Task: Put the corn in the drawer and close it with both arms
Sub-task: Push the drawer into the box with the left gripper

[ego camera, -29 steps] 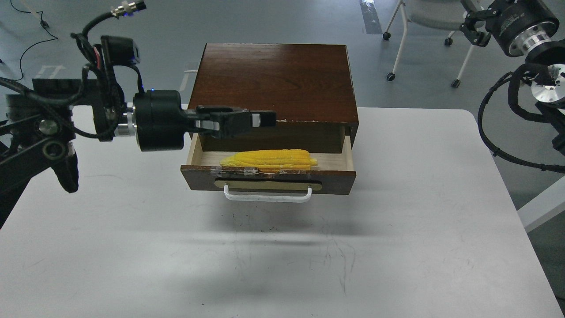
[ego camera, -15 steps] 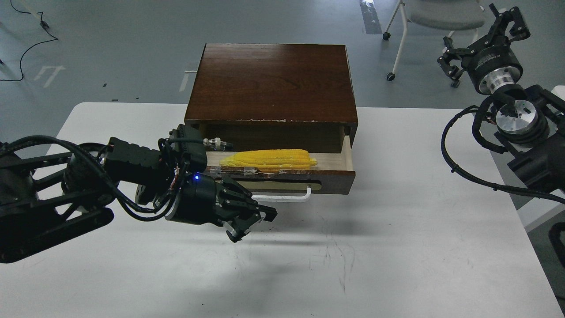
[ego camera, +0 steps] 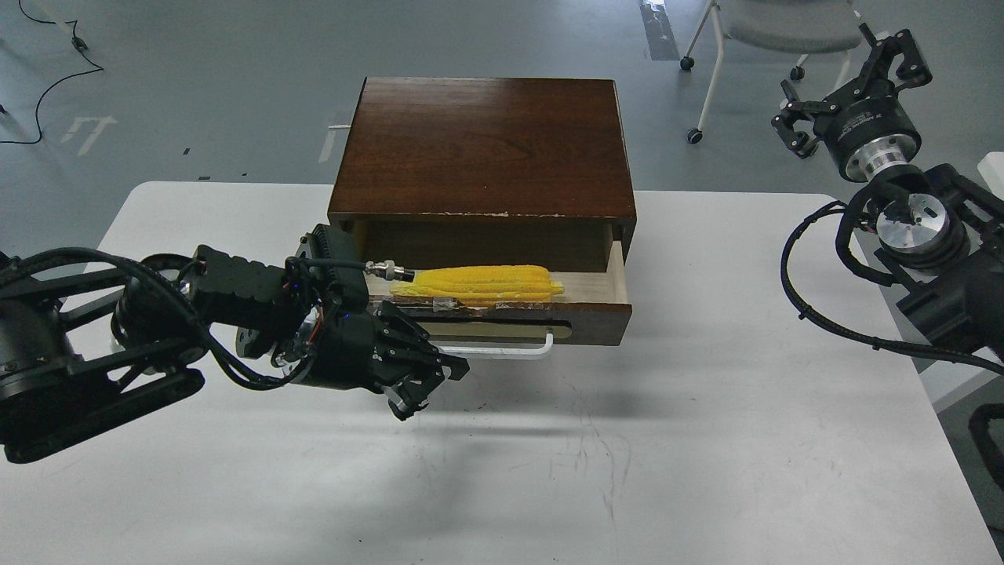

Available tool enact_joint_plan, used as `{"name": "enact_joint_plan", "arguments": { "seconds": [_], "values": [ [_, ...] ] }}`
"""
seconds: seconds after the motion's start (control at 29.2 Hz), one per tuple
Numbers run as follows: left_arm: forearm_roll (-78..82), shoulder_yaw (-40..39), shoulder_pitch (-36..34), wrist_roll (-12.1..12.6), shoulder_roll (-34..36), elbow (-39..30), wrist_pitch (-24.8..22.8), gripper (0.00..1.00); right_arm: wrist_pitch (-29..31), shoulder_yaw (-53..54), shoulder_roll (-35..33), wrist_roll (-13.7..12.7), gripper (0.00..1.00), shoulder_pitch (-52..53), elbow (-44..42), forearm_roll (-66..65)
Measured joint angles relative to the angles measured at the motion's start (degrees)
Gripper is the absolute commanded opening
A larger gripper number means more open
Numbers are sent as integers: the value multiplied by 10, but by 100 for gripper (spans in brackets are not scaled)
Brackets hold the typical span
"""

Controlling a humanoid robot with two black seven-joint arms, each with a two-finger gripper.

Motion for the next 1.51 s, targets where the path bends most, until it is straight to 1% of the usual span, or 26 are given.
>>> {"name": "enact_joint_plan", "arguments": {
  "seconds": [0.1, 0.38, 0.86, 1.16, 1.51],
  "values": [
    [18, 0, 0, 6, 0, 0, 0, 0, 0, 0, 1, 1, 100, 0, 0, -9],
    [38, -1, -1, 7, -8, 4, 0, 0, 1, 0, 1, 1, 100, 0, 1, -13],
    [38, -8, -17, 7, -23, 60, 0, 0, 28, 0, -4, 1, 100, 1, -1, -13],
    [37, -9, -27, 5, -29, 93, 0, 0, 29, 0, -4, 0, 100, 5, -1, -13],
    [37, -8, -29, 5, -50, 151, 0, 0, 29, 0, -4, 1, 100, 5, -1, -14]
  ]
}}
